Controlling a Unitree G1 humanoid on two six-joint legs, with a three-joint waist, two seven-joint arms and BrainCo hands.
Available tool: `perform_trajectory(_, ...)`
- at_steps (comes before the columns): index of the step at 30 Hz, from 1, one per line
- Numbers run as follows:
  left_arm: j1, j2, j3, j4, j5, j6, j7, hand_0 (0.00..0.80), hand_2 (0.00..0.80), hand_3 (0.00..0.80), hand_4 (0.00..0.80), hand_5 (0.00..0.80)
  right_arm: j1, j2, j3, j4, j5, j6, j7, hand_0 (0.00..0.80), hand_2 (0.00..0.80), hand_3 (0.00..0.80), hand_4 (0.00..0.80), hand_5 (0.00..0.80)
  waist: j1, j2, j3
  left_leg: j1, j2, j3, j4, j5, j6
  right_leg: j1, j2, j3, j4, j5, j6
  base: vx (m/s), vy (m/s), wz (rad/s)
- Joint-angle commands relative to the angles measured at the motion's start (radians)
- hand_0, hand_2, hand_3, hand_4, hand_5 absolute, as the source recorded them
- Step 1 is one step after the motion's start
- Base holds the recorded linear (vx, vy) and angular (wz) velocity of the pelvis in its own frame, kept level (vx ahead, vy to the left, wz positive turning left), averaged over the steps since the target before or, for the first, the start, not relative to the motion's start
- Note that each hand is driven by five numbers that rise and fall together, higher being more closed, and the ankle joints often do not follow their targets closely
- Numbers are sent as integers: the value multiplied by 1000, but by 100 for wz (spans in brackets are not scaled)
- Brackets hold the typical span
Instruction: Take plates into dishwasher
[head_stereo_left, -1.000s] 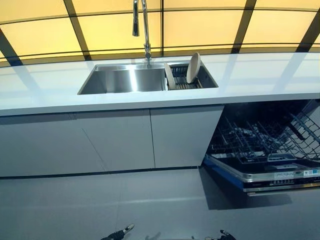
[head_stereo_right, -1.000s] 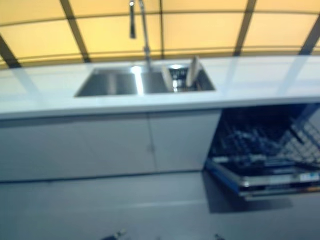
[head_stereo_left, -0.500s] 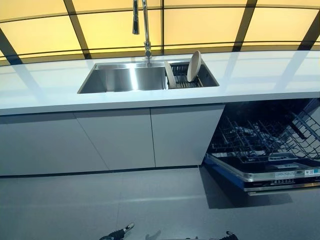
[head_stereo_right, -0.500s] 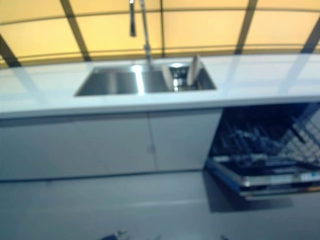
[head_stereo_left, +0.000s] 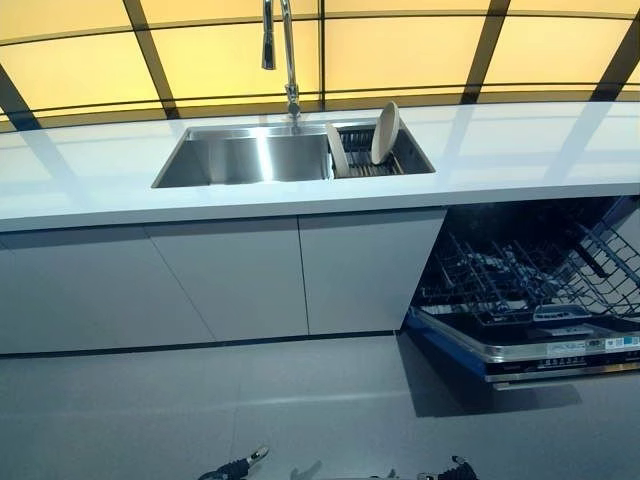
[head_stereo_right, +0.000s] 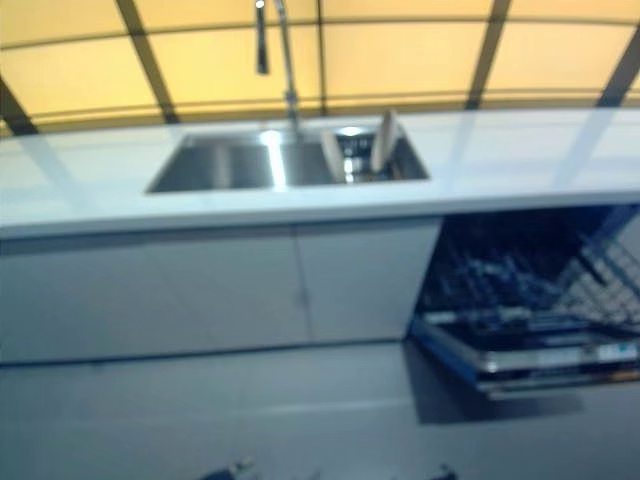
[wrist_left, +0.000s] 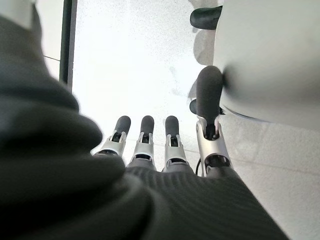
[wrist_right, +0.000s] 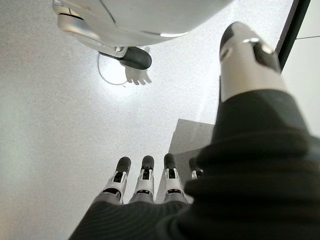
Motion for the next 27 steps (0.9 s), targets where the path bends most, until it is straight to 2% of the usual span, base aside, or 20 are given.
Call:
perform_trajectory(1, -43, -8, 58, 72, -53, 6, 53, 0, 0, 0, 0, 0, -93, -2, 19, 36, 48, 6, 56, 0, 0, 0, 0, 0, 8, -68, 66, -52, -60, -5, 201, -56, 84, 11, 21, -26, 117, -78, -34, -22, -139, 0)
perform_trajectory(2, -42, -6, 73, 78, -48, -4, 57, 0, 0, 0, 0, 0, -96, -8, 22, 38, 44, 5, 57, 0, 0, 0, 0, 0, 14, -85, 79, -111, -54, 3, 340, -45, 78, 9, 13, -32, 125, -79, -50, 2, -155, -2)
perform_trajectory(3, -39, -3, 90, 86, -45, -18, 56, 0, 0, 0, 0, 0, -98, -15, 27, 43, 21, 3, 46, 0, 0, 0, 0, 0, 29, -95, 99, -189, -55, -6, 452, 1, 69, 13, 13, -37, 135, -80, -68, 31, -121, -8)
perform_trajectory(4, -39, -4, 100, 94, -44, -22, 48, 0, 0, 0, 0, 0, -97, -21, 30, 45, -8, 5, 22, 0, 0, 0, 0, 0, 46, -93, 116, -277, -61, -14, 520, 80, 52, 26, 21, -26, 142, -83, -80, 101, -59, -20)
perform_trajectory(6, -31, -9, 105, 104, -52, -26, 46, 0, 0, 0, 0, 0, -92, -39, 30, 58, -28, 5, -9, 0, 0, 0, 0, 0, 71, -64, 145, -355, -49, 10, 455, 173, 19, 60, 54, -4, 149, -97, -79, 217, 26, -26)
perform_trajectory(7, -20, -13, 109, 114, -48, -31, 46, 0, 0, 0, 0, 0, -88, -48, 20, 70, -36, -16, -8, 0, 0, 0, 0, 0, 86, -40, 156, -387, -41, 16, 372, 236, 1, 82, 77, 12, 150, -109, -76, 338, 67, -36)
perform_trajectory(9, 0, -12, 103, 128, -31, -33, 51, 0, 0, 0, 0, 0, -86, -50, 21, 71, -51, -21, 24, 0, 0, 0, 0, 0, 122, -14, 165, -409, -50, -37, 198, 317, -18, 136, 104, 59, 153, -139, -69, 368, 75, -59)
perform_trajectory(10, 3, -12, 102, 129, -21, -28, 53, 0, 0, 0, 0, 0, -85, -50, 22, 71, -49, -21, 30, 0, 0, 0, 0, 0, 128, -14, 167, -409, -53, -43, 174, 325, -19, 146, 104, 66, 153, -144, -68, 328, 67, -91)
perform_trajectory(11, 14, -9, 102, 132, -4, -24, 60, 0, 0, 0, 0, 0, -85, -52, 23, 69, -44, -23, 45, 0, 0, 0, 0, 0, 141, -12, 166, -416, -51, -62, 112, 327, -18, 168, 104, 97, 159, -165, -67, 249, 56, -102)
perform_trajectory(12, 20, -8, 103, 133, 7, -19, 63, 0, 0, 0, 0, 0, -85, -53, 19, 70, -39, -28, 49, 0, 0, 0, 0, 0, 144, -13, 164, -415, -51, -59, 102, 310, -13, 178, 101, 111, 162, -177, -67, 301, 95, -131)
perform_trajectory(13, 27, -6, 104, 131, 17, -4, 66, 0, 0, 0, 0, 0, -85, -54, 15, 73, -35, -29, 47, 0, 0, 0, 0, 0, 139, -17, 156, -393, -51, -45, 82, 255, 3, 184, 91, 131, 164, -189, -61, 319, 125, -76)
perform_trajectory(14, 31, -6, 92, 135, 40, 9, 56, 0, 0, 0, 0, 0, -77, -50, 7, 70, -8, -15, 37, 0, 0, 0, 0, 0, 133, -14, 141, -385, -41, -19, 102, 238, 15, 201, 69, 132, 164, -206, -48, 286, 124, -21)
perform_trajectory(15, 32, -6, 87, 133, 44, 11, 55, 0, 0, 0, 0, 0, -75, -46, 7, 68, 2, -7, 33, 0, 0, 0, 0, 0, 134, -15, 137, -383, -41, -23, 109, 224, 18, 204, 59, 133, 162, -207, -43, 258, 111, 24)
perform_trajectory(18, 29, -4, 66, 118, 16, 13, 53, 0, 0, 0, 0, 0, -67, -33, 5, 70, -47, 13, 56, 0, 0, 0, 0, 0, 137, -14, 127, -380, -30, -13, 124, 197, 20, 212, 37, 112, 154, -216, -38, 189, 63, 5)
perform_trajectory(19, 25, -1, 66, 104, 11, 16, 68, 0, 0, 0, 0, 0, -57, -25, 15, 86, -102, 4, 96, 0, 0, 0, 0, 0, 145, -13, 112, -374, -29, 2, 108, 196, 19, 236, 26, 84, 128, -218, -36, 232, 56, 5)
perform_trajectory(22, 10, 12, 65, 94, 16, 14, 63, 0, 0, 0, 0, 0, -59, -21, 45, 77, -106, -8, 135, 0, 0, 0, 0, 0, 152, -17, 93, -374, -35, 13, 70, 203, 21, 251, 22, 80, 100, -225, -31, 186, 42, -11)
perform_trajectory(27, -2, 14, 69, 94, 12, 15, 40, 0, 0, 0, 0, 0, -67, -24, 56, 74, -127, 1, 106, 0, 0, 0, 0, 0, 165, -31, 68, -376, -35, 28, 37, 205, 20, 246, -5, 47, 58, -204, -6, 94, 30, -29)
